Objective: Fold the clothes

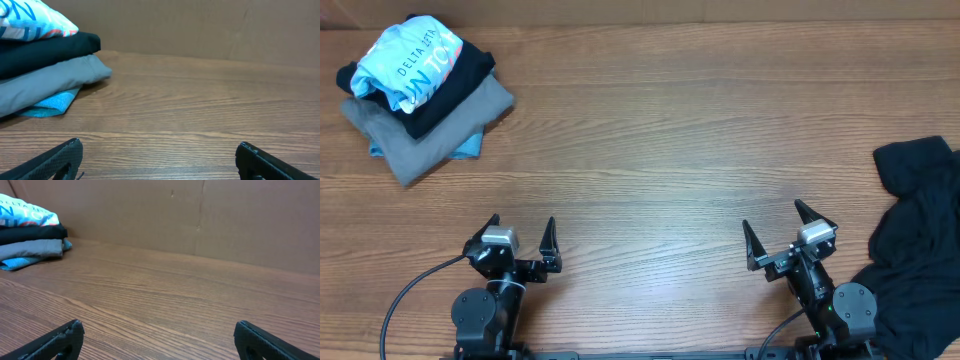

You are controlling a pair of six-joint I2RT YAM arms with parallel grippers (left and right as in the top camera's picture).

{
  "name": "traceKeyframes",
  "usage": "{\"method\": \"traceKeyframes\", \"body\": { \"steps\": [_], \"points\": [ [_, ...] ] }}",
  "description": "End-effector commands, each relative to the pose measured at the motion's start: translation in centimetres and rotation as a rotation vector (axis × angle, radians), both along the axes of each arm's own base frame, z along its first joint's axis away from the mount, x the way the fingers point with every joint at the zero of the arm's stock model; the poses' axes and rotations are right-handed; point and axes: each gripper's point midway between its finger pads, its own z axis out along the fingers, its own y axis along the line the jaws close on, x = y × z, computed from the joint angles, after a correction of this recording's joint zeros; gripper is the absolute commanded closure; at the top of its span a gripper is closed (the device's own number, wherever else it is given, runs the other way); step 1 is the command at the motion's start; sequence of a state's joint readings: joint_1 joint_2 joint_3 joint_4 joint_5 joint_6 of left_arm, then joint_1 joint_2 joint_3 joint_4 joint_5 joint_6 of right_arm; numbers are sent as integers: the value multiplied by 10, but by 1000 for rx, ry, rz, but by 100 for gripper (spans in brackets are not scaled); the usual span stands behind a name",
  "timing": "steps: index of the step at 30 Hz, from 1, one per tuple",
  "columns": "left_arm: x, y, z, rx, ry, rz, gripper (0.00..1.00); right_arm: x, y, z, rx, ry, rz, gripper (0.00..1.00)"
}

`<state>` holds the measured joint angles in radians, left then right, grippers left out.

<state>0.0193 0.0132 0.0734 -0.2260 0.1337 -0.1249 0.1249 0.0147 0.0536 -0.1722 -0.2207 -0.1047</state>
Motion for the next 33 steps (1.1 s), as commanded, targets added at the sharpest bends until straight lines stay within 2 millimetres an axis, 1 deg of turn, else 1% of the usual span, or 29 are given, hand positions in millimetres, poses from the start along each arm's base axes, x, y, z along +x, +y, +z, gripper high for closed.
{"method": "traceKeyframes", "body": {
  "steps": [1, 15, 17, 19, 22, 24, 26, 28, 31, 33],
  "points": [
    [0, 0, 0, -8, -5, 6, 0, 0, -1, 3, 9, -14, -3, 0],
    [0, 0, 0, 0, -6, 4, 0, -1, 1, 4, 11, -15, 9, 0],
    [0, 0, 0, -1, -6, 3, 0, -1, 2, 8, 12, -27, 12, 0],
    [0, 0, 1, 0, -9, 3, 0, -3, 4, 17, 18, -56, 25, 0],
    [-1, 0, 14, 0, -38, 3, 0, -6, 3, 38, 65, -85, 23, 0],
    [-3, 0, 30, 1, -70, 4, 0, -9, 3, 54, 114, -101, 24, 0],
    [-5, 1, 45, 8, -94, 7, 0, -12, 2, 65, 155, -98, 24, 0],
    [-5, 4, 53, 21, -74, 25, 0, -14, 2, 71, 189, -63, 22, 0],
    [-2, 7, 55, 24, 15, 38, 0, -13, 2, 71, 209, 19, 15, 0],
    [6, 7, 59, 25, 98, 37, 0, -11, 3, 71, 229, 120, 2, 0]
  ]
}}
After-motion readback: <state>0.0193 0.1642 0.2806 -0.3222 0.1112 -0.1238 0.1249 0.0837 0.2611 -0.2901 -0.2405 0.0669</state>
